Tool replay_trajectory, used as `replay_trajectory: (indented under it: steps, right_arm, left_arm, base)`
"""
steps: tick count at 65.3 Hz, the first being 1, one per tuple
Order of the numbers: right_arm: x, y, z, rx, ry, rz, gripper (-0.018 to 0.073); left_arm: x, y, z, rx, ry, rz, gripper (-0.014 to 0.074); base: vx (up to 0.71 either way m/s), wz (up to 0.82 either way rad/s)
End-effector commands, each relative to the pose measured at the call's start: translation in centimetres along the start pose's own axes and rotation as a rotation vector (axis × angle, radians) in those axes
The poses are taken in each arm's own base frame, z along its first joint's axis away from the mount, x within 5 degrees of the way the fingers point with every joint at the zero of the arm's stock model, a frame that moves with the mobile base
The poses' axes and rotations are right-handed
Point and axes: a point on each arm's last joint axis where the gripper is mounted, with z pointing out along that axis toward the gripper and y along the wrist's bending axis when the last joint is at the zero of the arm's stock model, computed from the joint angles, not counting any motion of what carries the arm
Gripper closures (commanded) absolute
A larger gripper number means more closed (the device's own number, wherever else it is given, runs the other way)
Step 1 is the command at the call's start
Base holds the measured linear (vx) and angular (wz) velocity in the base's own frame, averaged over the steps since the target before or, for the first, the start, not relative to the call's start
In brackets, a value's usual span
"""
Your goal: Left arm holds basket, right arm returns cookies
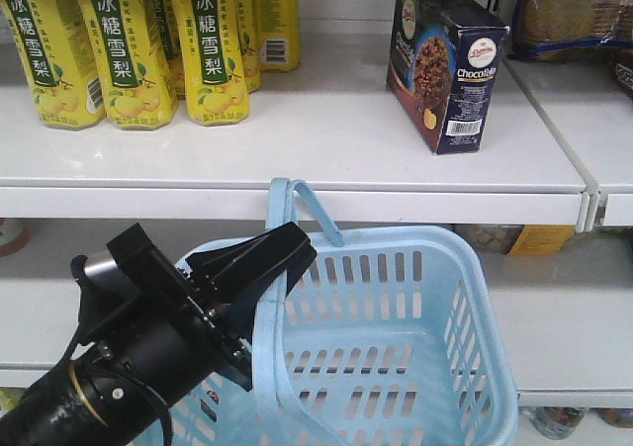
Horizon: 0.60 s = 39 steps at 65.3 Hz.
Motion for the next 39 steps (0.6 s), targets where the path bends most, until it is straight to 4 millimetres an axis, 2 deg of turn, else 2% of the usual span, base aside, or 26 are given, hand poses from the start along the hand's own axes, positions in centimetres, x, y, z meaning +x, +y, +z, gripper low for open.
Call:
replay_trajectory:
  steps: [1,39]
  right_arm:
    - [-1.13,0.11,-0.07,-0.008,-0.066,-0.029,0.057]
    - [-1.13,0.11,-0.07,-0.008,-0.066,-0.029,0.057]
  left_arm:
    - [0.14,-2.82,0.18,0.21,0.003,-0.004,0.0599]
    - [0.0,-2.84,0.17,0.213,-0.011,-0.011,0.0599]
  base:
    - [0.0,0.0]
    - [0.0,0.0]
